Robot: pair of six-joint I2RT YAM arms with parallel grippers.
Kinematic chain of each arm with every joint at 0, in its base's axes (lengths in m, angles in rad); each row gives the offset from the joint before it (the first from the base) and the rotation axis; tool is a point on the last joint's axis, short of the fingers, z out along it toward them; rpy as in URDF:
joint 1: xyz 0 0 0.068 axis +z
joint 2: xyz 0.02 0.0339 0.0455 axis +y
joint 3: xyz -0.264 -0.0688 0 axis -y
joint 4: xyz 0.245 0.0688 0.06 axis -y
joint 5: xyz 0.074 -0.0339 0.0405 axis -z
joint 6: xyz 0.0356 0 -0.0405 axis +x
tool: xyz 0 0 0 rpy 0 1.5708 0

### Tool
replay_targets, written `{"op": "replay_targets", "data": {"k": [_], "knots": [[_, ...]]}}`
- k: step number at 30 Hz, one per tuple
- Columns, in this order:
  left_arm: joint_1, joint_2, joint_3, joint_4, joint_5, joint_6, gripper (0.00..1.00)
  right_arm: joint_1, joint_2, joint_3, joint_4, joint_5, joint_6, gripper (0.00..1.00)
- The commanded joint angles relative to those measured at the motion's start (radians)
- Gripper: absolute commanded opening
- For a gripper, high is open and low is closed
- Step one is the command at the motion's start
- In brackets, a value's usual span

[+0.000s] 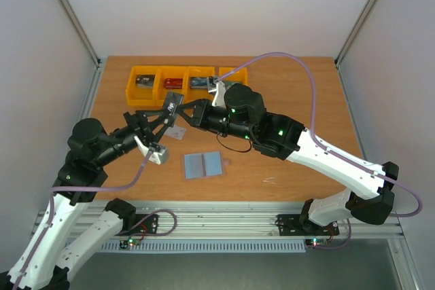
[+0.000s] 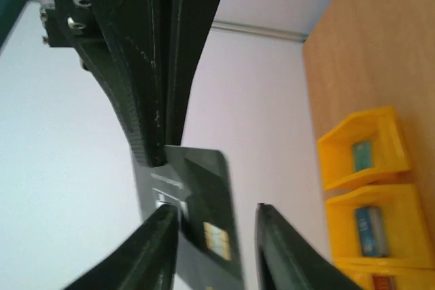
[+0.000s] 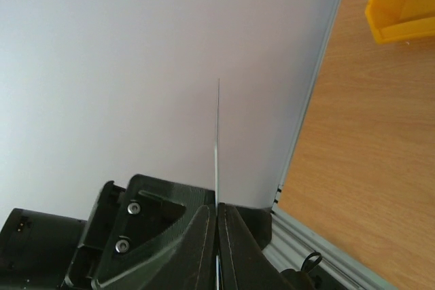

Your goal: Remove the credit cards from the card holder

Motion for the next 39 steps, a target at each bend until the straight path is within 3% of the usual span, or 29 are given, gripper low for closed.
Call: {"op": "replay_targets", "data": {"k": [1,3,6,7,9,11,13,14,15,18,21,23,26,29,39], "knots": [[-0.003,0.013,0.006,0.170,-0.025,-0.033,0.23,0.009,-0.008,0.037,0.022,-0.022,-0.006,0.01],[-0.005,0.002,0.011,0.163,-0.001,-0.051,0.02,0.009,-0.013,0.037,0.017,-0.017,-0.013,0.01],[-0.005,-0.022,0.022,0.128,0.032,-0.097,0.00,0.009,-0.023,0.040,0.023,-0.017,-0.067,0.02],[-0.005,-0.023,0.046,0.111,0.034,-0.135,0.00,0.009,-0.029,0.046,0.025,-0.021,-0.108,0.08],[-0.005,0.003,0.145,0.029,0.039,-0.350,0.00,0.009,-0.052,0.067,0.006,-0.016,-0.238,0.30],[-0.005,0.051,0.268,-0.087,0.104,-0.616,0.00,0.009,-0.095,0.074,-0.004,-0.021,-0.393,0.44],[-0.005,0.078,0.332,-0.083,0.216,-0.979,0.00,0.007,-0.150,0.073,-0.006,-0.052,-0.545,0.58],[-0.005,0.078,0.330,-0.021,0.273,-1.109,0.00,0.007,-0.172,0.072,-0.006,-0.072,-0.639,0.65],[-0.005,0.070,0.312,0.090,0.349,-1.338,0.00,0.007,-0.192,0.073,-0.008,-0.103,-0.710,0.70],[-0.005,0.071,0.231,0.542,0.442,-1.912,0.00,0.006,-0.236,0.076,-0.006,-0.212,-0.824,0.79],[-0.005,0.117,0.279,0.635,0.409,-2.187,0.00,0.008,-0.229,0.105,-0.002,-0.345,-0.861,0.80],[-0.005,0.128,0.305,0.633,0.360,-2.242,0.00,0.007,-0.201,0.132,-0.003,-0.407,-0.863,0.79],[-0.005,0.146,0.331,0.639,0.353,-2.279,0.00,0.009,-0.161,0.171,-0.013,-0.427,-0.854,0.69],[-0.005,0.148,0.338,0.601,0.356,-2.284,0.00,0.008,-0.152,0.163,0.066,-0.472,-0.829,0.64],[-0.005,0.138,0.292,0.582,0.368,-2.287,0.00,0.009,-0.122,0.166,0.122,-0.457,-0.808,0.51]]}}
